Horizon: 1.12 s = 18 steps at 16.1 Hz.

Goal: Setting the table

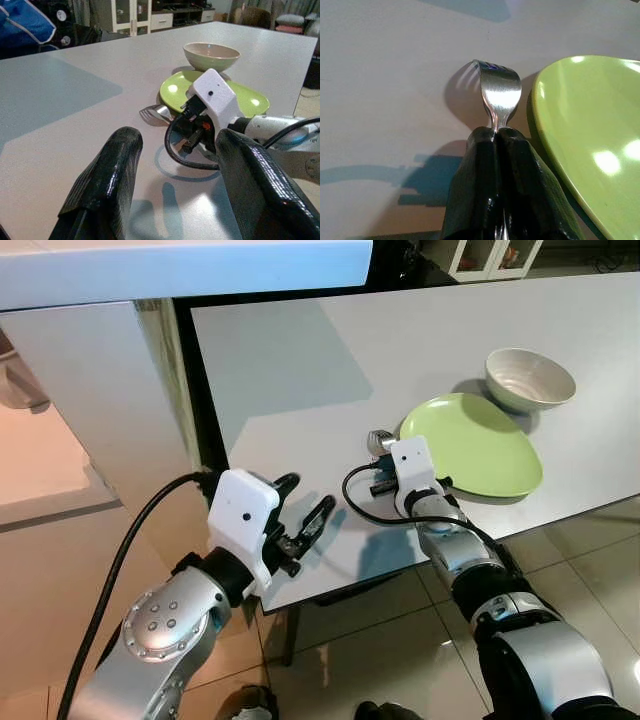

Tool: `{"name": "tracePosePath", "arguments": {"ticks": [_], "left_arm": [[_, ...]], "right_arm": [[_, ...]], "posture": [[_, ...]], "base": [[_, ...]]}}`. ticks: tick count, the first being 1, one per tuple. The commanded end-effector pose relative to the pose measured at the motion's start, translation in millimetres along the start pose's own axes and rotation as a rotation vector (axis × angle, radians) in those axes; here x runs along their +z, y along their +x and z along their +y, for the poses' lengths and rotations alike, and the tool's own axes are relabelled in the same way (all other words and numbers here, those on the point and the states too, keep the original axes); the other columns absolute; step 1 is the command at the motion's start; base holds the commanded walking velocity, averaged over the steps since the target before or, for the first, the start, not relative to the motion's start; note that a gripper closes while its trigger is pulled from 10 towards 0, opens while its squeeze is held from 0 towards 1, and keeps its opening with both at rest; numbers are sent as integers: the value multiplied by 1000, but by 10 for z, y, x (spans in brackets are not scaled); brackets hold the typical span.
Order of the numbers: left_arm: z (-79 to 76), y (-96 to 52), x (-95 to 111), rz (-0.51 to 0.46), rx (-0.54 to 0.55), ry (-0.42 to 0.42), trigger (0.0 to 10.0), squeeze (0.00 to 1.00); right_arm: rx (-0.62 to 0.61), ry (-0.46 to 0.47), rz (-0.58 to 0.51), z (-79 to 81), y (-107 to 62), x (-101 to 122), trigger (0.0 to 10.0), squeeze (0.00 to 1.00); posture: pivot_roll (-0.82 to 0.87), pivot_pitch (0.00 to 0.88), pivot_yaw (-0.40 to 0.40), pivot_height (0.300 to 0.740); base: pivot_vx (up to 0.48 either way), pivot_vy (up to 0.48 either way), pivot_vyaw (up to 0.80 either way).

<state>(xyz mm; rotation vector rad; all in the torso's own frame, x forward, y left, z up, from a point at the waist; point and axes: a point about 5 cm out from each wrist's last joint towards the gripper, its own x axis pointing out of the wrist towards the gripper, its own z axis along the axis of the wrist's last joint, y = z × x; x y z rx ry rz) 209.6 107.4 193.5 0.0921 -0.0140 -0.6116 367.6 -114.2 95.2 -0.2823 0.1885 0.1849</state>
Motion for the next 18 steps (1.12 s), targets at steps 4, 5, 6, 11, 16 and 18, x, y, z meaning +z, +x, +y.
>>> {"name": "tracePosePath", "arguments": {"ticks": [4, 5, 6, 11, 16, 18], "left_arm": [[-16, -20, -3, 3, -22, 10, 10000, 0], [-16, -20, -6, 2, -22, 11, 10000, 0], [-16, -20, -6, 2, -22, 11, 10000, 0], [-16, -23, -23, 15, -24, 17, 10000, 0], [-6, -15, -25, 18, -29, 21, 10000, 0], [-1, -8, -21, 17, -31, 23, 10000, 0]], "right_arm": [[9, 6, 18, -6, 0, -33, 10000, 55], [11, 8, 17, -5, 0, -32, 10000, 431], [11, 9, 16, -5, 0, -31, 10000, 765], [12, 7, 10, -19, -1, -27, 10000, 1000], [30, -42, -33, -37, -1, 34, 10000, 1000], [39, -60, -48, -35, -2, 59, 10000, 1000]], "posture": [[210, 119, -70, 740], [210, 119, -70, 740], [210, 119, -70, 740], [210, 110, -71, 740], [210, 107, -64, 740], [211, 104, -62, 740]], "base": [[0, 0, 0], [0, 0, 0], [0, 0, 0], [0, 0, 0], [0, 0, 0], [0, 0, 0]]}}
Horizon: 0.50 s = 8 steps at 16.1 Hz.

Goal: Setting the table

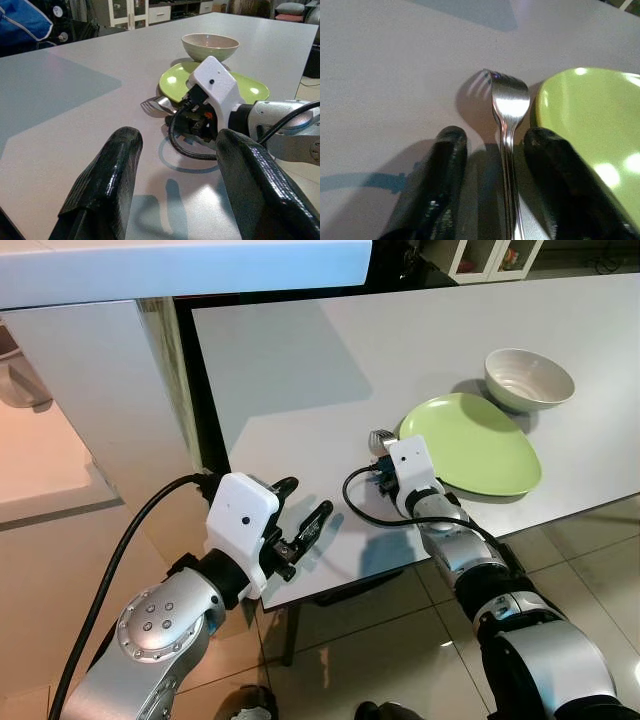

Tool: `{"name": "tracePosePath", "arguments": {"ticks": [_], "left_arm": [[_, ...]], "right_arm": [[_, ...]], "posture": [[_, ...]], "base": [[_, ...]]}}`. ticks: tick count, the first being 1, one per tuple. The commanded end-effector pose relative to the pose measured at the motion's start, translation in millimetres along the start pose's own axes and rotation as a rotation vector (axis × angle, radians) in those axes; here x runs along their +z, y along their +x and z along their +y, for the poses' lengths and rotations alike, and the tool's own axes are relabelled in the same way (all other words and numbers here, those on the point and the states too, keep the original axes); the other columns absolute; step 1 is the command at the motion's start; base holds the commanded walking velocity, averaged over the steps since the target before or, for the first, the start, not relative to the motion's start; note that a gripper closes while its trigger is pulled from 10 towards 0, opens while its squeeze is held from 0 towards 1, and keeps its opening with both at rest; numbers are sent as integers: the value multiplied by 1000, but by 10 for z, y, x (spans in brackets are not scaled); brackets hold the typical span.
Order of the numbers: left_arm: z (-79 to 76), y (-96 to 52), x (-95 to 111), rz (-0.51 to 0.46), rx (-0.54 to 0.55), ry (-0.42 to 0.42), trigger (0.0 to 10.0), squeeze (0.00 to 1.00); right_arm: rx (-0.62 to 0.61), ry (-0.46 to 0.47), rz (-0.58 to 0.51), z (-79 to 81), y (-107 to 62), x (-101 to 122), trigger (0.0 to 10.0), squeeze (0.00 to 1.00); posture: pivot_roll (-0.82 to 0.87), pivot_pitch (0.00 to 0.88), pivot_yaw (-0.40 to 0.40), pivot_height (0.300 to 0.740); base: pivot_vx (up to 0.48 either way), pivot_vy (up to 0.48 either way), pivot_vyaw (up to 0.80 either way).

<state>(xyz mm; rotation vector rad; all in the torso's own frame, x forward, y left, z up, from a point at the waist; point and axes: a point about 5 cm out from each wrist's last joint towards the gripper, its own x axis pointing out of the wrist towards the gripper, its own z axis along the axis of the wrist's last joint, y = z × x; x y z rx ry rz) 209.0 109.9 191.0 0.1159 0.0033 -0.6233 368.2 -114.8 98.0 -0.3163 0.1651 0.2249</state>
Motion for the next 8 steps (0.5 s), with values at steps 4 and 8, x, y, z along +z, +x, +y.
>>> {"name": "tracePosePath", "arguments": {"ticks": [4, 8], "left_arm": [[-13, 21, 12, -8, -26, 8, 10000, 0], [5, 22, 19, -12, -24, 14, 10000, 0]], "right_arm": [[26, -28, -49, 1, -4, 75, 10000, 1000], [132, -45, -173, 158, -80, 181, 10000, 0]], "posture": [[209, 101, -58, 740], [215, 89, -60, 740]], "base": [[0, 0, 0], [0, 0, 0]]}}
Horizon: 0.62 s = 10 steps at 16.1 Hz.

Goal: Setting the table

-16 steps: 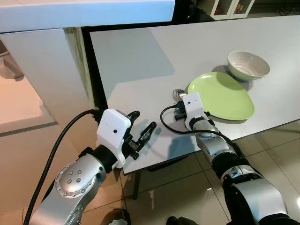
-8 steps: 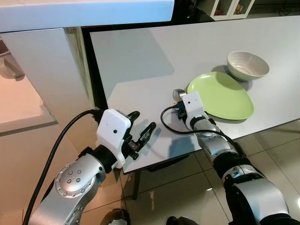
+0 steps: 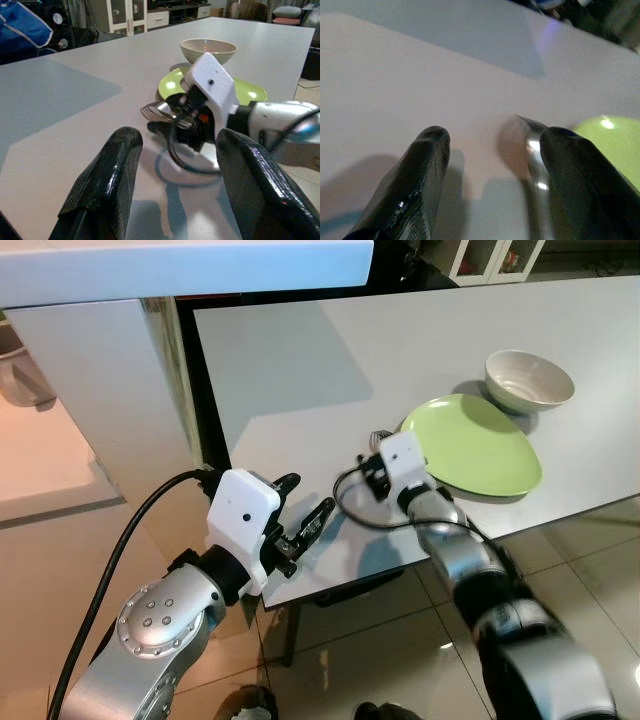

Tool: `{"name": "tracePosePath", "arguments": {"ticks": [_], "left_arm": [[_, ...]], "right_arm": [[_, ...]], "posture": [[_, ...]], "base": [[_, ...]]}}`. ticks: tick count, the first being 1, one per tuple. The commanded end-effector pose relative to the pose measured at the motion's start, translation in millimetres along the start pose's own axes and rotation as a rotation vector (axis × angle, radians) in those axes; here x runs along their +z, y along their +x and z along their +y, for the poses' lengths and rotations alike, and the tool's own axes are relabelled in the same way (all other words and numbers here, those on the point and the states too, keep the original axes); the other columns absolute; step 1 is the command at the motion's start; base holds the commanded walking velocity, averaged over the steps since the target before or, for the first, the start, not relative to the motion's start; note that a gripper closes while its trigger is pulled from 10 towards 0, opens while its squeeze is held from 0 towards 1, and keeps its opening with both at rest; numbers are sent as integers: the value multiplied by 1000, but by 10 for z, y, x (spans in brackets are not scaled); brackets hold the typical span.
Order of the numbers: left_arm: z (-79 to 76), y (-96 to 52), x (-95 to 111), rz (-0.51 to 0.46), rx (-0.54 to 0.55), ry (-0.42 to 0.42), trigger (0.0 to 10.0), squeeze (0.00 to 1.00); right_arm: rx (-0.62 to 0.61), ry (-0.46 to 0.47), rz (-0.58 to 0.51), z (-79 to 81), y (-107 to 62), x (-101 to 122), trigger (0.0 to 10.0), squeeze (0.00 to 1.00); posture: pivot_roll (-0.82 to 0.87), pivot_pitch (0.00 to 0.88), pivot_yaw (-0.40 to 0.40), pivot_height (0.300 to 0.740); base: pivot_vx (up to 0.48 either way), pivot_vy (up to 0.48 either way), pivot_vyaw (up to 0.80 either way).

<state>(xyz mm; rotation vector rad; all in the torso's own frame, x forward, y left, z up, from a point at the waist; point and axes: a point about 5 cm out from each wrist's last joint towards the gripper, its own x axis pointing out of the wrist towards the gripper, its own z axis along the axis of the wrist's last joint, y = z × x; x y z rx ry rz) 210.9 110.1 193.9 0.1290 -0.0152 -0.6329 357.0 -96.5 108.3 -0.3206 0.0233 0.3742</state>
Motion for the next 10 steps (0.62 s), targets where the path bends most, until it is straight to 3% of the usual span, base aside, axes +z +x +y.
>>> {"name": "tracePosePath", "arguments": {"ticks": [1, 5, 10], "left_arm": [[-4, 10, -12, 1, -14, -1, 10000, 0], [30, 16, -23, 4, -14, 11, 10000, 0], [19, 31, -34, 6, -27, 13, 10000, 0]], "right_arm": [[21, -21, -29, 21, -12, 39, 10000, 0], [70, -10, -20, 102, -190, -64, 10000, 0], [16, 22, 54, 3, -351, -213, 10000, 0]], "posture": [[216, 82, -61, 740], [211, 61, -53, 740], [206, 61, -48, 740]], "base": [[0, 0, 0], [0, 0, 0], [0, 0, 0]]}}
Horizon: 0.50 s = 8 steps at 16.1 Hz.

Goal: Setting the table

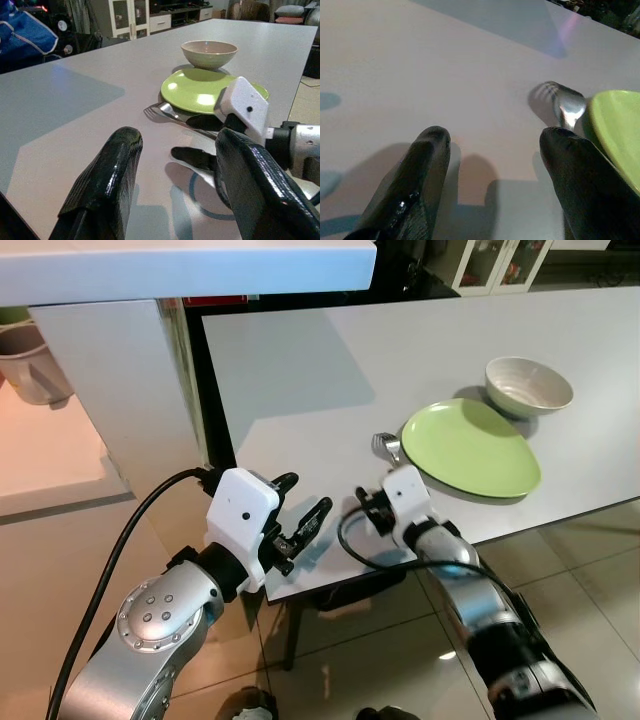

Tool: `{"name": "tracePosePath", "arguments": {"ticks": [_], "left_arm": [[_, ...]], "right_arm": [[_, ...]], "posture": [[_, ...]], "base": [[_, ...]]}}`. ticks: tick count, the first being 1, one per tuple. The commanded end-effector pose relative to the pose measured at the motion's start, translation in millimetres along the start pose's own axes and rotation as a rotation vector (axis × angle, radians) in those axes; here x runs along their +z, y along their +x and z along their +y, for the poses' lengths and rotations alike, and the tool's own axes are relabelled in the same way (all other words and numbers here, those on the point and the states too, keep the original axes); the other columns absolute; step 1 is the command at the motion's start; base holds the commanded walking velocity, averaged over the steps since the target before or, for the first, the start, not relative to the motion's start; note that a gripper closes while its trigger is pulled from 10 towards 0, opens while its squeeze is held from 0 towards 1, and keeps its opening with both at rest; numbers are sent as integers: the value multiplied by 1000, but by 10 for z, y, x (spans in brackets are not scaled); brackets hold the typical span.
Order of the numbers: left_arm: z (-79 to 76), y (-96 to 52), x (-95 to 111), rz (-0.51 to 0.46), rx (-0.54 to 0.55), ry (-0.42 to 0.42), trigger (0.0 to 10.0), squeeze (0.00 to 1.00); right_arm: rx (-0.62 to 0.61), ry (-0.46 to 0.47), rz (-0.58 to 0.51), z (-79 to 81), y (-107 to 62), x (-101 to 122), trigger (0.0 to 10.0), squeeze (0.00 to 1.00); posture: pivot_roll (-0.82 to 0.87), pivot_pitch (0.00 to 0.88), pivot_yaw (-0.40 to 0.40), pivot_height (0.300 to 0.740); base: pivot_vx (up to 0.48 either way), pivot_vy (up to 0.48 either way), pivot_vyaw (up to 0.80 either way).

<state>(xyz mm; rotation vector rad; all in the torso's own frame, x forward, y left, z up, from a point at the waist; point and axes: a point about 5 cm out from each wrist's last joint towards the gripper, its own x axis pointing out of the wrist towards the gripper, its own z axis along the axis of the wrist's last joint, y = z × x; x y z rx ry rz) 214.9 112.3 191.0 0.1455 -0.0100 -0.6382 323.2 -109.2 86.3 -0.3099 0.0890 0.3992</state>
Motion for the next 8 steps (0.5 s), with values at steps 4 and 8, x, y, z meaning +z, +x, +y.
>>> {"name": "tracePosePath", "arguments": {"ticks": [4, 8], "left_arm": [[176, -29, -82, 22, 158, 43, 10000, 0], [311, -127, -110, 21, 289, 43, 10000, 0]], "right_arm": [[-21, 158, -180, -160, -254, 344, 10000, 0], [-68, 242, -235, -228, -666, 570, 10000, 0]], "posture": [[184, 44, -44, 740], [140, 22, -37, 740]], "base": [[0, 0, 0], [0, 0, 0]]}}
